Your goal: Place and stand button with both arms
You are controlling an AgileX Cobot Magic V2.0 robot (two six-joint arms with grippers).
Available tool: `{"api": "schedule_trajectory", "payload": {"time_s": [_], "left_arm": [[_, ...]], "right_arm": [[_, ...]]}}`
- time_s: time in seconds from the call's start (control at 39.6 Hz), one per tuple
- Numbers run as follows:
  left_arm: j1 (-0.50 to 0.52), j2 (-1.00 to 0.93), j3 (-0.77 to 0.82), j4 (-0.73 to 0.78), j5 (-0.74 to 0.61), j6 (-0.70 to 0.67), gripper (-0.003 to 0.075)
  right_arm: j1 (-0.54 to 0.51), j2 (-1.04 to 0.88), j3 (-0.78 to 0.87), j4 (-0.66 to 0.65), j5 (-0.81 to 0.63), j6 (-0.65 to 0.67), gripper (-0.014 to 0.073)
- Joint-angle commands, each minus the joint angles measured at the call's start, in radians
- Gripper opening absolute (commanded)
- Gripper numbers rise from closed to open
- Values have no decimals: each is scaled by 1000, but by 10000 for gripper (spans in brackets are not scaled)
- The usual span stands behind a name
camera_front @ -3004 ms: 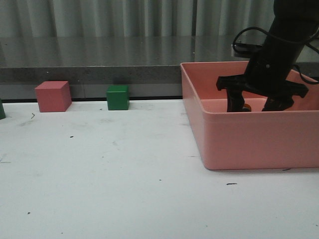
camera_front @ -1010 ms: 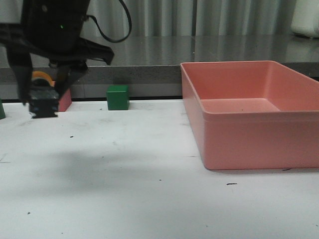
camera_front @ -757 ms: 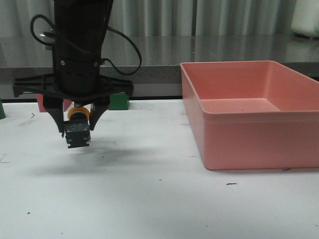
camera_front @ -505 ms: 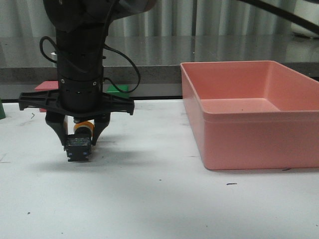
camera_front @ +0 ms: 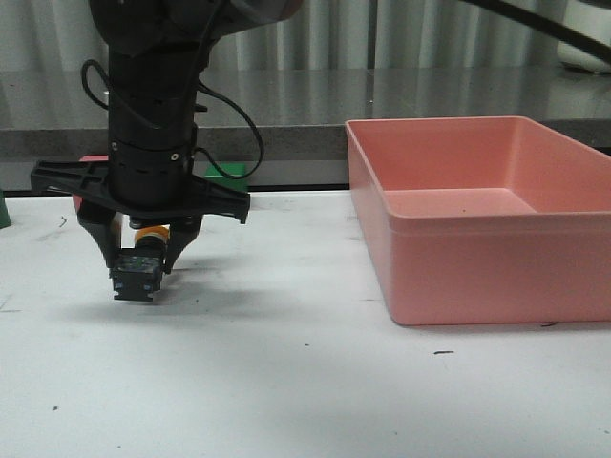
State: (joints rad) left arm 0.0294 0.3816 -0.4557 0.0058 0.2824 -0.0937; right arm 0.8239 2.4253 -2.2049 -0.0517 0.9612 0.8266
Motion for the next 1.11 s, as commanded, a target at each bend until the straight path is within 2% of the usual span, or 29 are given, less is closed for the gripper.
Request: {"api": "schedule_trajectory", "payload": {"time_s": [0.0,0.3,0.53,0.58,0.68,0.86,1.01,1.09], "left_arm": [[2,14,-37,-6,-72,-8,672],[2,14,-37,-6,-72,-8,672],[2,14,-37,-6,-72,-8,672],[2,14,-37,-6,-72,-8,672],[2,14,-37,-6,-72,-8,672],[2,14,-37,-6,-72,-8,672],[2,14,-37,-6,-72,-8,672],[2,14,-37,-6,-72,-8,671]], "right_arm": [[-9,-75,-33,-5,-37,5,367],[-9,-76,-104,-3,-1,5,542],[-9,-82,-259,-2,68,-5,539],[-9,-87,-312,-2,77,-35,505],[-9,-104,-421,-1,97,-123,342],[-16,-142,-595,-2,183,-265,-63],[-64,-176,-700,4,296,-361,-62],[-115,-194,-722,65,356,-417,-62]]}}
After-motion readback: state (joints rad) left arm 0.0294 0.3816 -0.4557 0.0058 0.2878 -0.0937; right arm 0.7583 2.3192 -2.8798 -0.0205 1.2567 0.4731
